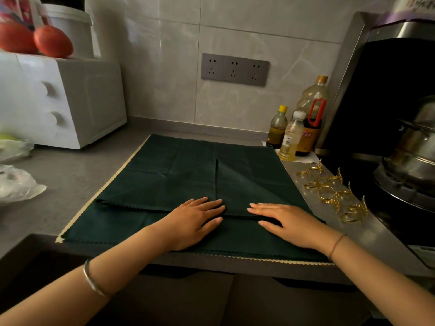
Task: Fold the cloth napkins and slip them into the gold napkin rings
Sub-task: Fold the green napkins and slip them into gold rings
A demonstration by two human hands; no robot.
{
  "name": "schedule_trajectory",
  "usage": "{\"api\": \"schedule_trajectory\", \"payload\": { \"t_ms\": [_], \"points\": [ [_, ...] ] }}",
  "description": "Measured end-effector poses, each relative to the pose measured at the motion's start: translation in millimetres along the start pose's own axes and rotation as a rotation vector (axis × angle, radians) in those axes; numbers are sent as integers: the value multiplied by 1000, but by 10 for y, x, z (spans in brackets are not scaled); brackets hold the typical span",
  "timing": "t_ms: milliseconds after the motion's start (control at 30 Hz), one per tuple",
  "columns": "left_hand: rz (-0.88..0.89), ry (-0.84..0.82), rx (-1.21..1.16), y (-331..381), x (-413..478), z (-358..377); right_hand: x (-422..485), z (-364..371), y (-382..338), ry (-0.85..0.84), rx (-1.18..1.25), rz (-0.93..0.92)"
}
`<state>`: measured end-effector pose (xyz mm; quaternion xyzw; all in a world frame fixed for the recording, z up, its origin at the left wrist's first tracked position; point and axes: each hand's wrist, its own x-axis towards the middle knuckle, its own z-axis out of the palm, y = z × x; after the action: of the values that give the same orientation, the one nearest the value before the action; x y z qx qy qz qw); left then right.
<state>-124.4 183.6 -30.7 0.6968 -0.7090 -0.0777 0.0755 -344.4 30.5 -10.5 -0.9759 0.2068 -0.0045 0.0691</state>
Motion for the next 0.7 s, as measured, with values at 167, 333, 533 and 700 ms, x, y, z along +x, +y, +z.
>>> {"api": "schedule_trajectory", "payload": {
  "t_ms": [167,333,533,700],
  "points": [
    [14,-6,8,-7,-12,-10,-71,-78,102,1,-12,55],
    [54,-2,-25,-36,-93,-27,-186,-426,406,28,49,220],
    [91,28,-65,-59,-101,-1,85,-894,489,266,365,229],
    [105,35,-67,-47,-129,24,774,-917,345,519,846,244]
  ]
}}
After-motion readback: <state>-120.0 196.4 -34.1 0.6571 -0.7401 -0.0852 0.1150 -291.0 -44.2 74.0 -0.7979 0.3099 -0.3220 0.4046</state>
